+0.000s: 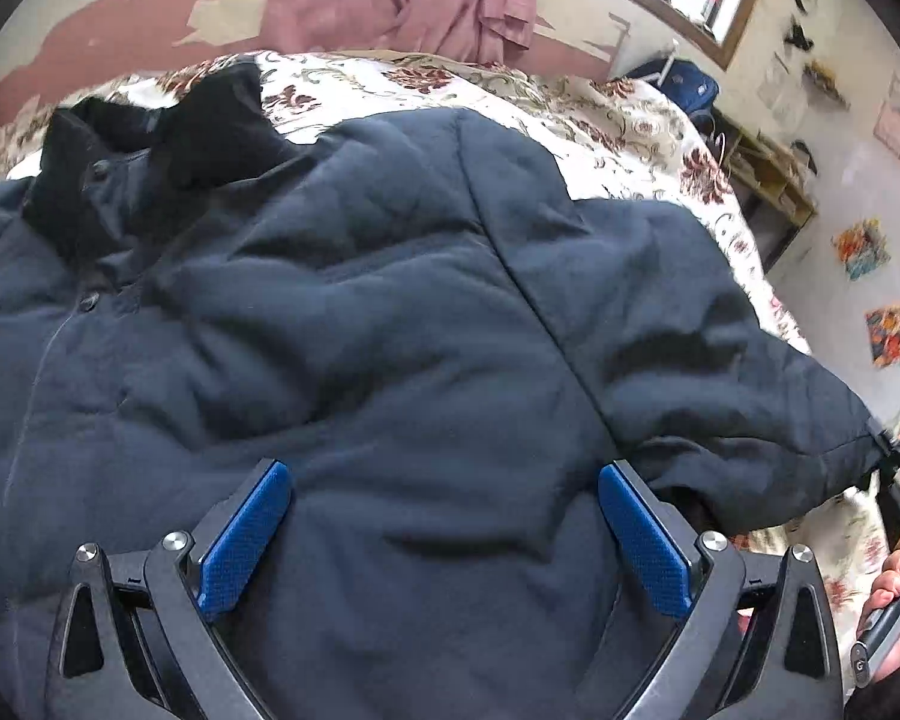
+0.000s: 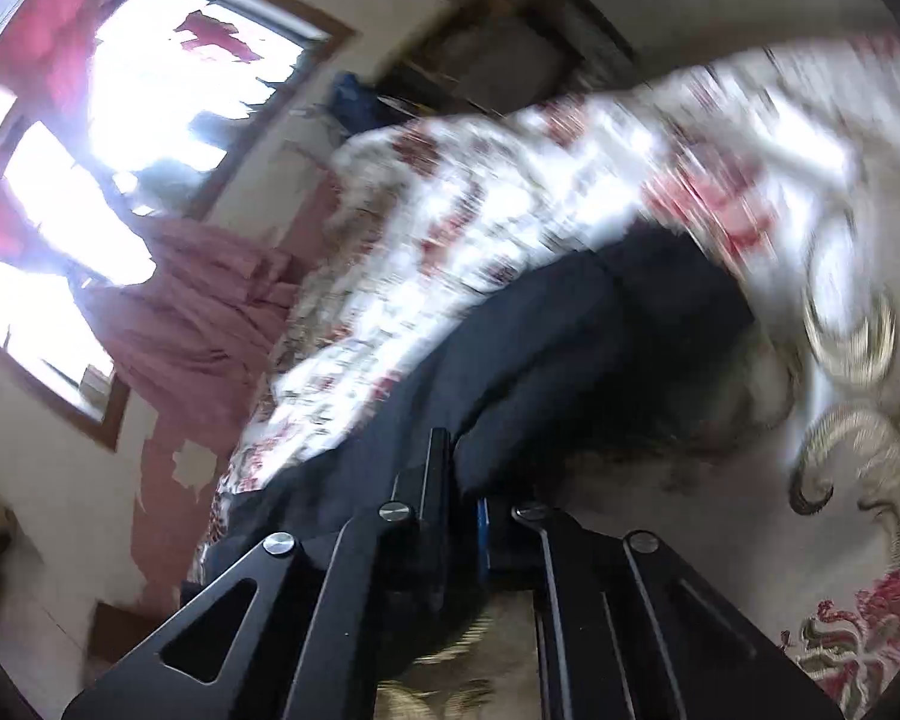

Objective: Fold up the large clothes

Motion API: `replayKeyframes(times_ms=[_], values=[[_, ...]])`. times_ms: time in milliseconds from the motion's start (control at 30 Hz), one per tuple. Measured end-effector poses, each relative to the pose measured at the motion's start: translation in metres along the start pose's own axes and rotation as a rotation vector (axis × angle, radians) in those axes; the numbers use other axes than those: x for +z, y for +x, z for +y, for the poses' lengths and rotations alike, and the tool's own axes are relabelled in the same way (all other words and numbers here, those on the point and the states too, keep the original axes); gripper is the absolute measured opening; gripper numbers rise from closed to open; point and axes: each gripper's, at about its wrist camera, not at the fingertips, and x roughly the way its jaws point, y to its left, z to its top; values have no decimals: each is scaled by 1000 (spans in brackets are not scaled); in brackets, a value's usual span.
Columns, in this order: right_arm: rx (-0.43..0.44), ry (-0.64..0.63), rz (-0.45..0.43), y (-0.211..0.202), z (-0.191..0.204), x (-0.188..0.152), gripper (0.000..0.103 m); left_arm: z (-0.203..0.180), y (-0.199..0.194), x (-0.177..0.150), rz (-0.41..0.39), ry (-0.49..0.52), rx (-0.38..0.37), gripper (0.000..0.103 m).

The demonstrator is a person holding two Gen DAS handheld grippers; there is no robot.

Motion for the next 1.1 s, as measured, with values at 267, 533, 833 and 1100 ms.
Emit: replayKeyframes(times_ms=[267, 533, 833, 1100], values=[[157, -677, -173, -72, 221, -33, 6, 75, -117, -28, -130, -59, 31, 102], [302, -1182, -90, -87, 382, -190, 6, 197, -216, -68, -196, -199, 195, 102], [309, -1448, 300, -64, 370, -377, 34, 287, -254, -117, -219, -334, 294, 102], [382, -1338, 443, -87, 327, -367, 74, 284, -239, -111, -255, -325, 248, 102]])
